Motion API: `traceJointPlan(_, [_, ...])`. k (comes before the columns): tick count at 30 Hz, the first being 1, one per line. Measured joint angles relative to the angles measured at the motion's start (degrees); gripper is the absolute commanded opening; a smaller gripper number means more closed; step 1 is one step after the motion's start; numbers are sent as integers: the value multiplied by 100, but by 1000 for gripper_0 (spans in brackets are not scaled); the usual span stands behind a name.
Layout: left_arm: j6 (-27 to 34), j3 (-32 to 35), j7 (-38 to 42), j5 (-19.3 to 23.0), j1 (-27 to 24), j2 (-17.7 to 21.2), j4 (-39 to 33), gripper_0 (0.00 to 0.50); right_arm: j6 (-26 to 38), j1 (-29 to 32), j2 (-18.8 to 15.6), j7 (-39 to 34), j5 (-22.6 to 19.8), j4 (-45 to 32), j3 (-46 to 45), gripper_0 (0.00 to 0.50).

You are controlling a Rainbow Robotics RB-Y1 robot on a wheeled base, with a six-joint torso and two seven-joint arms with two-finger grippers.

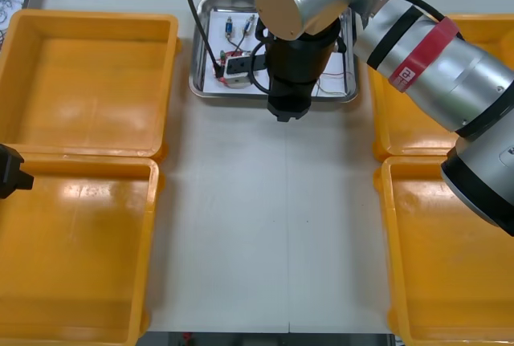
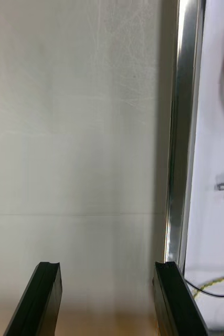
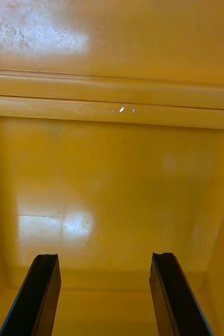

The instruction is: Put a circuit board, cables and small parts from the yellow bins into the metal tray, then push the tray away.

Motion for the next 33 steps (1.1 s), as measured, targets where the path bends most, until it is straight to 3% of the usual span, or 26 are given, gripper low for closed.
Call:
traceJointPlan(11, [0,0,0,0,0,0,0,500,1605,821,-138,-1720,553,-2508,-456,500])
traceJointPlan(14, [0,0,0,1,0,0,0,500,1617,1149,-304,-2394,702,-3343,-622,500])
traceJointPlan(19, [0,0,0,1,1,0,-1,500,1622,1673,-514,-2755,998,-4407,-949,500])
traceJointPlan(25, [0,0,0,1,2,0,-1,500,1635,2349,-804,-3799,1028,-5268,-1558,500])
traceJointPlan(33, [0,0,0,2,3,1,-2,500,1638,3247,-1231,-4601,1126,-6276,-2468,500])
